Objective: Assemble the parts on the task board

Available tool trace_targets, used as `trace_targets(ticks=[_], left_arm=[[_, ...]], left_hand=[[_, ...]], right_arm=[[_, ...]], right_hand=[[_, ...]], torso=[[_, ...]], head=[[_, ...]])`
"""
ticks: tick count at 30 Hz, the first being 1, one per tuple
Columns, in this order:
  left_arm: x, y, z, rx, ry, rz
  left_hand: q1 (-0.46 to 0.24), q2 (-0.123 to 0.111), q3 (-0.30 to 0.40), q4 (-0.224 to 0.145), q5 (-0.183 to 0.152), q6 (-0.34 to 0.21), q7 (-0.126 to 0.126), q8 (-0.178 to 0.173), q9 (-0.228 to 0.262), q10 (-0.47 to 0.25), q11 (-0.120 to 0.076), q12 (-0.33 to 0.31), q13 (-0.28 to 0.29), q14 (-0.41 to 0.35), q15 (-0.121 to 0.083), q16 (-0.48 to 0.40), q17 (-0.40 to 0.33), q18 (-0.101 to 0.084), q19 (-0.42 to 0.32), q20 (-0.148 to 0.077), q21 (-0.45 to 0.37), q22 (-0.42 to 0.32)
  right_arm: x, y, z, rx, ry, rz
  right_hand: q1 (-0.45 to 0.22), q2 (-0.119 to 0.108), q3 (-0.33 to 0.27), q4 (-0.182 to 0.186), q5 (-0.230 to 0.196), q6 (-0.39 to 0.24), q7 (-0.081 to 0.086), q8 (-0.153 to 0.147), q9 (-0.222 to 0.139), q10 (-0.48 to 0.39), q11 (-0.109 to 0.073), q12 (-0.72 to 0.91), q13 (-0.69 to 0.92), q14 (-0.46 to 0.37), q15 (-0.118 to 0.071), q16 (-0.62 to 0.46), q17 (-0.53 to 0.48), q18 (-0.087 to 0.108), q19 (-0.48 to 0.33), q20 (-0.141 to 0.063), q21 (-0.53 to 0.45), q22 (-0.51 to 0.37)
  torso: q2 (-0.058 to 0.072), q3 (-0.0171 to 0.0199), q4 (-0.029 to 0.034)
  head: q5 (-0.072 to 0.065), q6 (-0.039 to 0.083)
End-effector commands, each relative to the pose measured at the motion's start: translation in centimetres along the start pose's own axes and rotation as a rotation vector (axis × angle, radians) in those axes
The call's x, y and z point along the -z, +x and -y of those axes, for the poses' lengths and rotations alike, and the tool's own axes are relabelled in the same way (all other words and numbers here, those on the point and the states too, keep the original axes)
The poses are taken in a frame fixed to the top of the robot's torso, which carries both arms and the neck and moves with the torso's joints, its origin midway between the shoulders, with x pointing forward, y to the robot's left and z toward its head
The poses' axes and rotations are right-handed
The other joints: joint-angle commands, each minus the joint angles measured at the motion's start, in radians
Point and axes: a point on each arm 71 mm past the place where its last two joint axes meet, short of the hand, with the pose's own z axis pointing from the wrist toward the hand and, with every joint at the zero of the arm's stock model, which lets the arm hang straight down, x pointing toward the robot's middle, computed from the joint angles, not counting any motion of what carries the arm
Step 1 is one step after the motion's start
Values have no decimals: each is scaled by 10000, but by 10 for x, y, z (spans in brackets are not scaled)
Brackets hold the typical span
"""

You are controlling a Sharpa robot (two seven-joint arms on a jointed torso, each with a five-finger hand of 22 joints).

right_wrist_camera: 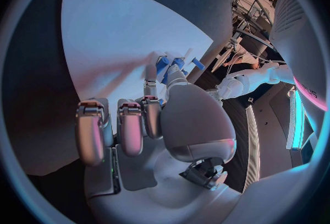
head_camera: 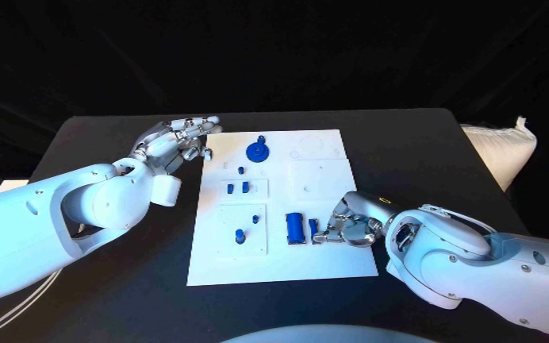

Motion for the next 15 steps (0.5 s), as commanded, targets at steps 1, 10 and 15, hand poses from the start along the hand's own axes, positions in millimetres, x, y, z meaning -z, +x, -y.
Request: trace_targets(ticks=[1,10,15], left_arm=[[0,3,0,41,61,-218],[-1,3,0,46,62,-232],[-1,3,0,43,61,-226]], left_hand=[[11,-6,-4,-60,6,-57,-5,65,7,-45,5,34,-13,-62,-16,25,-10,114,-54,-2,-47,-9],[11,-6,-4,-60,6,-57,-5,65,7,-45,5,34,-13,-62,-16,25,-10,114,-54,-2,-47,-9],[11,-6,-4,-60,6,-57,-5,65,7,-45,5,34,-13,-62,-16,25,-10,114,-54,-2,-47,-9]], right_arm=[[-1,2,-1,129,-120,-260],[-8,5,0,324,-33,-317],[-13,6,2,497,33,-326]], right_hand=[[103,-35,22,-61,65,-73,11,49,13,735,-55,-26,1962,1043,-57,40,2635,-36,882,-77,-24,2308],[218,33,13,-111,94,-91,9,56,22,733,-56,-37,1960,1043,-58,40,2635,-36,882,-76,-24,2309],[427,95,9,-228,99,-116,1,66,35,733,-62,-35,1964,1043,-62,40,2635,-35,880,-78,-28,2306]], torso=[[5,-7,6],[7,-7,17],[6,0,5]], head=[[-14,-2],[-11,-17],[10,-29]])
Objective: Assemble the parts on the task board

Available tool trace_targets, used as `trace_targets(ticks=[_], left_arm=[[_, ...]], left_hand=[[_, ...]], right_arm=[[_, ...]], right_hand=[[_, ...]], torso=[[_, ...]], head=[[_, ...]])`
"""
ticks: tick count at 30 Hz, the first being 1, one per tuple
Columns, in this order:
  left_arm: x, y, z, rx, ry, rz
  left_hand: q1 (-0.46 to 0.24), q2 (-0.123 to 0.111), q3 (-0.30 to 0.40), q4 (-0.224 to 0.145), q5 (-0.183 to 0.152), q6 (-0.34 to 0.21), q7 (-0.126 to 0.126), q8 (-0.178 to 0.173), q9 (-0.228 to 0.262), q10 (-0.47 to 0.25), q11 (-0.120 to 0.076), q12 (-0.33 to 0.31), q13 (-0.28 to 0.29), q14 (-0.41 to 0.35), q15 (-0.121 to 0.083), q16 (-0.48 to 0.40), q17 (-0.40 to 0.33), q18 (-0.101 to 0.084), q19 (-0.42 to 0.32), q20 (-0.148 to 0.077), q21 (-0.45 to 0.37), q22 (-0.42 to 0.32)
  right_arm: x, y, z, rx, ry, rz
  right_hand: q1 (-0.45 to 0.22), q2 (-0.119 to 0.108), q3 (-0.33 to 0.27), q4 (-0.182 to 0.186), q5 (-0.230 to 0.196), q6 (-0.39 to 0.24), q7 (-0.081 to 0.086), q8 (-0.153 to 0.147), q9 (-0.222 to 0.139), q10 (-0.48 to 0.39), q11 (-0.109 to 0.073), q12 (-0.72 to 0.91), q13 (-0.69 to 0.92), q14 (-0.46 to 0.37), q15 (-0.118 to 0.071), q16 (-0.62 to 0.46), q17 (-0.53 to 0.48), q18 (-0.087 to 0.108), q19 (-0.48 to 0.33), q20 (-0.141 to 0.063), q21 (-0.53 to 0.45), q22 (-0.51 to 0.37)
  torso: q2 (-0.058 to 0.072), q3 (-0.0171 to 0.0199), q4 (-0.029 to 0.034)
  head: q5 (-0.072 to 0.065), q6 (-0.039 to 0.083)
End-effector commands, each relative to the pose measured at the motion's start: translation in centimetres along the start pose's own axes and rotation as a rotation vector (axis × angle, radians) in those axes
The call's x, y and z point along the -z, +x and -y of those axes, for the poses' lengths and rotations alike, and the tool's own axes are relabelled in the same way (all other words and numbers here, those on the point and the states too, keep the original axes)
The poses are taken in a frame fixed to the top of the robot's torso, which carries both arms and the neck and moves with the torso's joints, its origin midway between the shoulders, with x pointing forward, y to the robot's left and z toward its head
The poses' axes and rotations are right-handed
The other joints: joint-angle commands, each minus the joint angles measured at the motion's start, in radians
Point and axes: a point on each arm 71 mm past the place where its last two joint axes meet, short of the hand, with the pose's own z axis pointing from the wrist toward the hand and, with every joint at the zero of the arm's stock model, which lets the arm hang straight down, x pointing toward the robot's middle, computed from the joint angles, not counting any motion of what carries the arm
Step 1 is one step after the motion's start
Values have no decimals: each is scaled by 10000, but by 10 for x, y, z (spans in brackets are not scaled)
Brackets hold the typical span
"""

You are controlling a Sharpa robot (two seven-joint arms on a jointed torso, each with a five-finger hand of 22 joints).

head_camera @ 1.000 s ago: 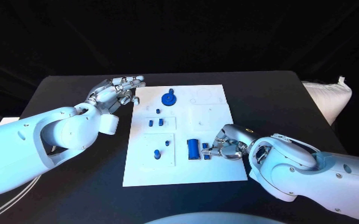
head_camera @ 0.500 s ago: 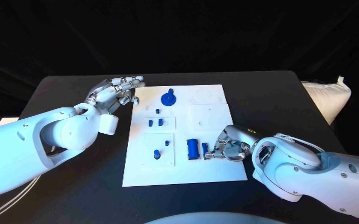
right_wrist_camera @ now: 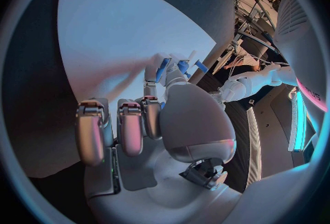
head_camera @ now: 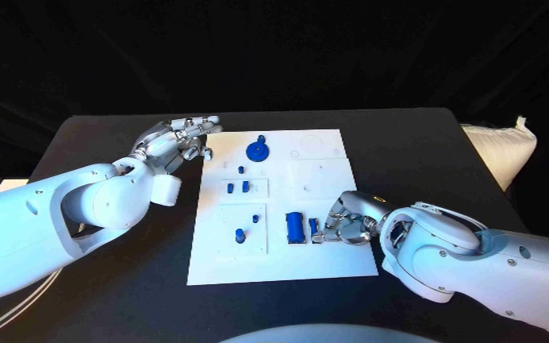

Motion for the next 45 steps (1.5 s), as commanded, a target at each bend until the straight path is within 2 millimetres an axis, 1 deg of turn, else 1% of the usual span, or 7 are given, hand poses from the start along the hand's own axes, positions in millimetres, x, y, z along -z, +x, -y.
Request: trace_targets(ticks=[1,15,27,32,35,41,45], left_arm=[[0,3,0,41,65,-214],[-1,1,0,21,60,-160],[-4,-2,-2,2,232,-31],[-8,-6,-7,165,213,231],[-11,-9,-12,335,182,502],[-25,-20,-22,431,276,1159],[-37,-27,-27,342,415,1625]], left_hand=[[11,-6,-4,-60,6,-57,-4,66,7,-45,5,34,-13,-62,-17,25,-12,114,-54,-2,-47,-9],[8,15,5,-64,8,-60,-3,79,7,-69,7,59,-13,-65,-13,34,-11,114,-59,1,-44,-7],[-148,8,-78,7,-10,-75,2,114,7,-112,18,147,-8,-140,10,5,-137,108,-104,23,-62,-15],[-229,-3,-198,16,-11,-76,1,186,9,-189,23,288,-2,-1153,50,-773,-1865,105,-465,60,-253,-89],[-271,-10,-358,13,-18,-68,7,256,10,-241,43,431,2,-2009,95,-1294,-2579,93,-1019,114,-574,-225],[-285,119,-695,62,-12,87,-32,450,8,-274,101,664,-43,-3942,353,-3392,-3825,27,-2932,320,-1988,-990],[-291,175,-748,128,2,109,-25,403,-19,-244,231,389,-91,-4499,712,-5711,-5087,-68,-4161,682,-3265,-1881]], right_arm=[[-2,2,0,369,-27,-163],[3,-10,-5,-1045,-1062,946],[-12,-58,13,-5999,-2654,2447],[-29,-78,30,-7734,-2293,2965],[-42,-88,37,-8614,-2169,3168],[-75,-100,47,-9971,-2194,3450],[-96,-105,51,-10434,-2301,3645]], right_hand=[[188,5,7,-108,52,-64,-2,69,17,733,-64,-49,1936,1043,-63,40,2627,-35,879,-79,-29,2298],[-158,-2,-399,162,42,-145,61,68,29,693,-14,-231,1875,1036,-29,17,2593,4,816,-58,-158,2174],[715,191,-678,-173,407,-1513,695,-928,-410,-239,515,-3281,669,698,395,-1020,1237,389,105,294,-1592,853],[1370,336,-730,-596,429,-1855,907,-1355,-724,-1686,731,-7525,-1416,-124,568,-3616,-1529,1027,-1202,473,-4528,-1703],[1804,517,-695,-748,397,-2037,1088,-1576,-908,-2735,873,-10208,-3157,-1320,715,-7183,-4795,1645,-2764,614,-8168,-4746],[2657,763,-768,-742,82,-2291,1519,-1782,-1479,-3096,1395,-13233,-7140,-2556,1327,-11631,-7588,1752,-3686,1208,-11664,-7496],[3005,844,-818,-766,86,-2468,1491,-1772,-1892,-3389,1649,-13451,-8889,-3507,1835,-13466,-8865,1657,-4331,1747,-13238,-8757]], torso=[[1,9,-5],[-17,8,-7],[-134,-24,-7],[-289,-60,-25],[-415,-81,-66],[-757,-145,-146],[-967,-150,-187]], head=[[17,-15],[10,6],[-83,220],[-113,320],[-101,410],[-57,888],[28,1187]])
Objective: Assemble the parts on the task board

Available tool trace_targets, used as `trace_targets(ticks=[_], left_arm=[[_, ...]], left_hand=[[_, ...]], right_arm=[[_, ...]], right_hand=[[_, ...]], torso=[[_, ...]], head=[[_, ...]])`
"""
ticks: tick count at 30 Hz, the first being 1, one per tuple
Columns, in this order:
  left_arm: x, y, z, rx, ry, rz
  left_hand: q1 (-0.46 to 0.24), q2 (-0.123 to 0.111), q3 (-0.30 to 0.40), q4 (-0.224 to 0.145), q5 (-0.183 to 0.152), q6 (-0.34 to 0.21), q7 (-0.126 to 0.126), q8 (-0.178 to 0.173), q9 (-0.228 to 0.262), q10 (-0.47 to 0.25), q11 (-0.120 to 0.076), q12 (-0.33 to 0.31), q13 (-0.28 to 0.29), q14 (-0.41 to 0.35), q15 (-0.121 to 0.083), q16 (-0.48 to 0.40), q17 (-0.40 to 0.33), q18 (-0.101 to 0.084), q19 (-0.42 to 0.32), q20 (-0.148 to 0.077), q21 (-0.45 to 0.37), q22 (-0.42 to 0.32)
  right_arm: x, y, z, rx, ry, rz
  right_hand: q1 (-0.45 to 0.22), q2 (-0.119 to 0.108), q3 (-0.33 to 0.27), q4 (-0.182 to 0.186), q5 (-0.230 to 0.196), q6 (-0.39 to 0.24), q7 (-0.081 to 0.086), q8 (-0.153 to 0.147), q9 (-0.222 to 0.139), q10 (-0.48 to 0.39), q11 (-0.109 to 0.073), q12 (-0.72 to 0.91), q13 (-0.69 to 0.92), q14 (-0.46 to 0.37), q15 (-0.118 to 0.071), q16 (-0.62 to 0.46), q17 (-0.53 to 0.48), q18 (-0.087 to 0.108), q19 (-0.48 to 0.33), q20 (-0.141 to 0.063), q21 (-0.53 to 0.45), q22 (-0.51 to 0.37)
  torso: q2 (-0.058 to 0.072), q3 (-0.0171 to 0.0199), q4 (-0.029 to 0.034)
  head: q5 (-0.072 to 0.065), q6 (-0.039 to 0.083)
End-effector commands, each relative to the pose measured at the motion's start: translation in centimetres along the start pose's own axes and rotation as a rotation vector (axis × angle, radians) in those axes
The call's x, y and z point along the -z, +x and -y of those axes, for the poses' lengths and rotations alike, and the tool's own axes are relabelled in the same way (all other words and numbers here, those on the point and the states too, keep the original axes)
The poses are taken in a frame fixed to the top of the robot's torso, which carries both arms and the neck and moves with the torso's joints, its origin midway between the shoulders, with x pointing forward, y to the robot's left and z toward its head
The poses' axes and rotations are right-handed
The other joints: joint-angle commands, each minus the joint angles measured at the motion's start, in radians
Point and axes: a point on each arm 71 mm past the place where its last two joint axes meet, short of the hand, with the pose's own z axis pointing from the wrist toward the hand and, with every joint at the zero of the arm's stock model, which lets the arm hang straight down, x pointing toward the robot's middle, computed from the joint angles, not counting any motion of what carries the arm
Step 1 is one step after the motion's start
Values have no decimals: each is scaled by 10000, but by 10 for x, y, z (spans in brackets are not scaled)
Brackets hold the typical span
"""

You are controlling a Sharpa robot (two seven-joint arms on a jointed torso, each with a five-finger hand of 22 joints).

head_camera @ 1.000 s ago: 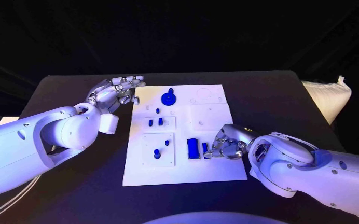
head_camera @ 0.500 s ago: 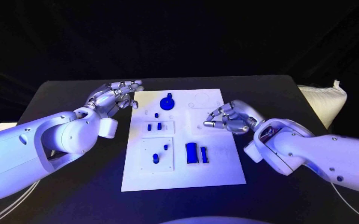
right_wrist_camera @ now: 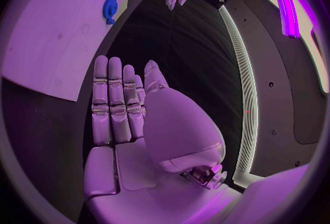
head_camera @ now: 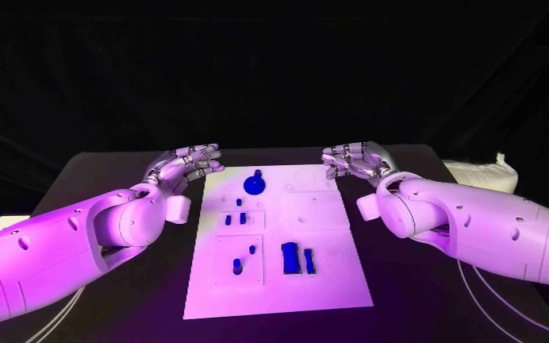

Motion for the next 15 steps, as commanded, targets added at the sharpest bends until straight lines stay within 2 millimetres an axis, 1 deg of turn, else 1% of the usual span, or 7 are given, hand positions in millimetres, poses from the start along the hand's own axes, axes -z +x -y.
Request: trace_targets(ticks=[1,2,4,5,9,14,15], left_arm=[[-8,-6,-1,152,417,604],[-11,-7,-2,125,456,687],[-17,-8,-5,45,569,903],[-19,-7,-6,3,615,1004],[-26,-5,-11,14,703,1281],[-30,-1,-15,52,772,1410],[-29,0,-16,-12,394,1046]], left_hand=[[-7,37,-93,36,-11,65,40,-78,-17,95,103,-321,-8,67,200,-1436,-762,-17,-608,248,-801,-632],[1,37,-105,40,-10,69,34,-119,-19,125,113,-429,-9,161,231,-1810,-949,18,-692,324,-988,-809],[22,39,-149,43,-6,88,13,-241,-18,196,132,-718,-9,285,327,-2647,-1338,100,-875,509,-1403,-1217],[31,43,-180,46,-5,84,6,-320,-18,241,141,-862,-9,375,350,-3008,-1498,133,-907,580,-1563,-1399],[64,81,-292,50,5,100,-69,-551,-12,377,121,-1265,-10,591,404,-3921,-1857,121,-886,694,-1907,-1862],[133,136,-396,18,8,297,-29,-710,-14,491,174,-1681,-6,824,469,-4725,-2029,131,-809,741,-2171,-2299],[-3858,1016,-1585,140,-374,-2697,-660,-1579,-670,-2586,-325,-2094,-623,-2005,29,-5539,-2684,-512,-3170,-89,-2641,-3313]], right_arm=[[-14,-1,1,-1539,-306,-68],[-17,-1,2,-1604,-328,-34],[-26,-2,4,-1728,-395,46],[-29,-1,5,-1773,-417,70],[-38,1,7,-1972,-472,79],[-44,6,7,-2031,-609,-63],[-43,1,9,-1558,-223,404]], right_hand=[[186,11,-122,-17,-42,-197,-33,-13,-336,-113,192,-101,-1246,-291,271,-1042,-881,85,-226,342,-993,-866],[183,33,-134,-18,-37,-219,-12,-16,-400,-137,204,-86,-1450,-355,305,-1210,-1037,67,-218,389,-1129,-1001],[203,123,-182,-125,-32,-286,-12,-10,-746,-173,310,-62,-2444,-326,428,-1832,-1782,104,-57,548,-1742,-1667],[152,157,-209,-159,-33,-309,-14,-17,-874,-225,331,-93,-2759,-311,485,-2010,-2033,50,6,609,-1926,-1883],[51,246,-251,-341,-46,-302,141,-23,-1203,-252,372,-86,-3499,4,485,-2185,-2665,76,220,595,-2096,-2428],[-11,352,-251,-552,-38,-195,174,-25,-1447,-137,367,-82,-4024,249,466,-2200,-3200,78,364,577,-2097,-2892],[-4552,-15,339,-1371,-453,-3190,-387,-651,-1817,-3530,-49,-721,-4873,-3319,155,-2822,-3616,-532,-2959,-57,-2715,-3435]], torso=[[-295,-22,-56],[-312,-22,-57],[-402,-23,-55],[-437,-18,-50],[-539,15,-33],[-548,37,-55],[-503,15,-43]], head=[[76,350],[80,400],[104,512],[111,558],[141,739],[197,936],[156,796]])
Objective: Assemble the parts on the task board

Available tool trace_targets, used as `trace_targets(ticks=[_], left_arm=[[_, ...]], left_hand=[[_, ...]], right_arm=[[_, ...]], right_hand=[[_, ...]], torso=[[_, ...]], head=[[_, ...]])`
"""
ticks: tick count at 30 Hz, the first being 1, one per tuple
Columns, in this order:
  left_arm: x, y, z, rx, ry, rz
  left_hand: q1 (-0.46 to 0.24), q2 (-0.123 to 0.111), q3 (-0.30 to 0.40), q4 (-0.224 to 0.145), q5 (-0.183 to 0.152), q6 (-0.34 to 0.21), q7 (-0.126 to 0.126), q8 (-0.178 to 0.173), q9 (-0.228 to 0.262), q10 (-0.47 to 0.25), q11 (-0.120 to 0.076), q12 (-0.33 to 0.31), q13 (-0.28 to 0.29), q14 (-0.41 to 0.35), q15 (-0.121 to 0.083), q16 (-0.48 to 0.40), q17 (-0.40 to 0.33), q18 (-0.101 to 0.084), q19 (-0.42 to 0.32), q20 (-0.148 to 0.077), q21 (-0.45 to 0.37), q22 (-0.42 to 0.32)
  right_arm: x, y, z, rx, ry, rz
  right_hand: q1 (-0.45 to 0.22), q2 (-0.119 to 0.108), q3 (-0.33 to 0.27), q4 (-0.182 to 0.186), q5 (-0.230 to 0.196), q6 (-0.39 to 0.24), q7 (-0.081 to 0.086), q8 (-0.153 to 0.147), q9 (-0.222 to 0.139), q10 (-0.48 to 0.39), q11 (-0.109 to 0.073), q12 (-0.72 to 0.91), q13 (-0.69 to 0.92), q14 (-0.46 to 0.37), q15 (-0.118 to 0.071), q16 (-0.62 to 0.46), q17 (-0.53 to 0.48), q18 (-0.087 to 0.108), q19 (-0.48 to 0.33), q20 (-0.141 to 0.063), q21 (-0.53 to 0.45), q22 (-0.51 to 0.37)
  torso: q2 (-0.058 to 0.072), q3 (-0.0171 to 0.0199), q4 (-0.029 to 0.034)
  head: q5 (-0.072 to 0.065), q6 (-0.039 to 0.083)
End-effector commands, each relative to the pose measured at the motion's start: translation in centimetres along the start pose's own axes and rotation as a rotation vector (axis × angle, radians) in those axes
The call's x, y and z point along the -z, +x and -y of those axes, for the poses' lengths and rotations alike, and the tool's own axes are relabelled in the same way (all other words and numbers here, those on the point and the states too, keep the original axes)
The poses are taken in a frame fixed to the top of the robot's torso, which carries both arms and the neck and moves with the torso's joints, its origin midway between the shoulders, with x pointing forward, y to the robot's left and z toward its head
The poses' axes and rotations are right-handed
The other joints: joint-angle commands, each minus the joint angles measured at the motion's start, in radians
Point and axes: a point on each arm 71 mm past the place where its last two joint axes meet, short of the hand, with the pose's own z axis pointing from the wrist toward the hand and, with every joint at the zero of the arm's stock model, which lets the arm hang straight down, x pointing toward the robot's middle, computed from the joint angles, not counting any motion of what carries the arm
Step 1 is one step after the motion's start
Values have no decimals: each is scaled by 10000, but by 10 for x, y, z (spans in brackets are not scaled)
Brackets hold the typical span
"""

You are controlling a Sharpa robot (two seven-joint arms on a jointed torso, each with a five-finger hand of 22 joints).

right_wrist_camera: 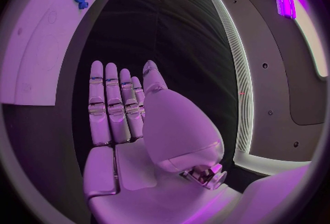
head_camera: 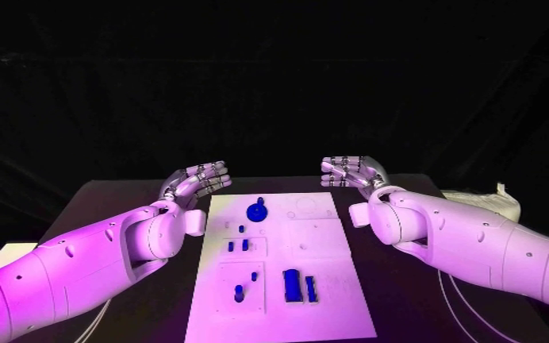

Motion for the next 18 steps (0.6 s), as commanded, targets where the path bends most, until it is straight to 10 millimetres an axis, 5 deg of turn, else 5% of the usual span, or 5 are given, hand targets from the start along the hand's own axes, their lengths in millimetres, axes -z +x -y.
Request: trace_targets(ticks=[1,4,9,10,18], left_arm=[[1,0,0,-23,-6,-4],[3,2,-1,-135,9,63],[12,8,-3,-588,98,330],[15,10,-3,-704,127,397],[43,27,-4,-1906,615,1099]], left_hand=[[-4130,930,-1302,127,-378,-3096,-642,-891,-654,-3157,-544,-500,-615,-2943,-477,-966,-655,-511,-2468,-813,-527,-1129],[-5095,930,-1599,127,-482,-3815,-779,-891,-654,-3897,-677,-608,-615,-3623,-580,-1187,-655,-512,-3035,-999,-650,-1388],[-6654,930,-2074,127,-1247,-4991,-1030,-891,-654,-5093,-881,-788,-615,-4730,-756,-1534,-655,-732,-3964,-1316,-840,-1801],[-6888,930,-2149,127,-1247,-5164,-1068,-891,-654,-5275,-911,-1514,-615,-4896,-1476,-1582,-655,-732,-4100,-1369,-868,-1862],[-8616,930,-2678,127,-1247,-6458,-2032,-891,-654,-6598,-1712,-1514,-615,-6125,-1476,-1967,-655,-945,-5128,-1714,-1624,-2319]], right_arm=[[1,0,0,10,-3,22],[4,5,-1,-50,-48,63],[16,23,-4,-279,-197,232],[20,27,-5,-333,-227,275],[49,60,-13,-690,-357,606]], right_hand=[[-4830,-308,589,-860,-494,-3088,-546,-652,-418,-3551,-426,-647,-881,-3664,-1015,-650,-502,-533,-3395,-687,-648,-627],[-5948,-1075,737,-860,-610,-3800,-677,-652,-515,-4357,-530,-647,-881,-4509,-1015,-650,-618,-564,-4191,-845,-648,-771],[-7727,-1075,948,-860,-783,-4951,-884,-652,-1287,-5674,-1370,-647,-881,-5880,-1015,-650,-794,-808,-5467,-1095,-648,-993],[-8015,-1075,977,-860,-1507,-5139,-920,-652,-1287,-5887,-1370,-647,-881,-6102,-1015,-650,-824,-808,-5673,-1136,-648,-1031],[-10008,-1075,1870,-860,-1507,-6432,-1762,-652,-1287,-7355,-1370,-647,-881,-7636,-1015,-650,-1527,-1024,-7101,-1418,-648,-1923]], torso=[[-8,5,-6],[-92,46,-42],[-395,195,-174],[-442,218,-194],[-559,275,-244]], head=[[10,-29],[114,-7],[493,73],[551,86],[697,117]])
